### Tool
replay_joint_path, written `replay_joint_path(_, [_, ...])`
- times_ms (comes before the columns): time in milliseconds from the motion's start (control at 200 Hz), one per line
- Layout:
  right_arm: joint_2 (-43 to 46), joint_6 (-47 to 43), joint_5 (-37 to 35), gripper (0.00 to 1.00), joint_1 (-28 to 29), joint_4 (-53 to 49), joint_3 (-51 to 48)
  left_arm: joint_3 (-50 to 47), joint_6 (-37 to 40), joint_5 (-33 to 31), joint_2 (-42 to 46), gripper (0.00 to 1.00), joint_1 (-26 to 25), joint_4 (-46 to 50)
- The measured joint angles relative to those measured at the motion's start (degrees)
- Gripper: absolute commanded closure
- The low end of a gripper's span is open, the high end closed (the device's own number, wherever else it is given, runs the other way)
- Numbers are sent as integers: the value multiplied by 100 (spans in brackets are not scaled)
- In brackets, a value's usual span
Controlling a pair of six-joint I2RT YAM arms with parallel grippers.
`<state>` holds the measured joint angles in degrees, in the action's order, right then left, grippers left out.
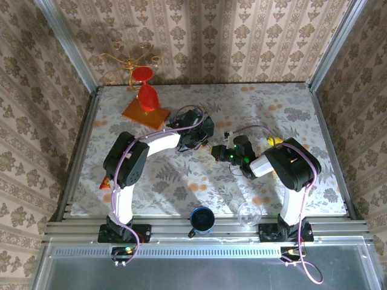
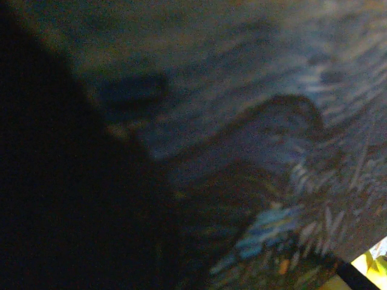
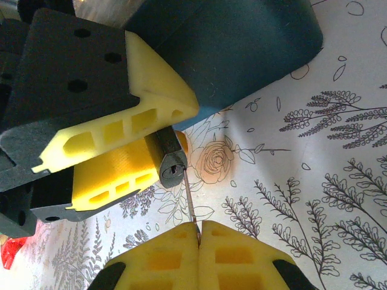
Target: Unlock the padlock with the key
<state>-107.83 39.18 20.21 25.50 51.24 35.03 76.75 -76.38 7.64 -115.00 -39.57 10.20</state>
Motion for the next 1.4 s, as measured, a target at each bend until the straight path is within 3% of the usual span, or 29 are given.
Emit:
replay_joint_path(665, [-4,24,52,100,4,-435,319,0,-13,13,0,90,68,-42])
replay_joint_path(750, [-4,28,136,100,0,-490,330,0,-76,15,0,97,68,-44])
replay_joint_path(1401, [-4,105,1670,100,-734,-680,387,-4,-551,-42,153,98,57,289])
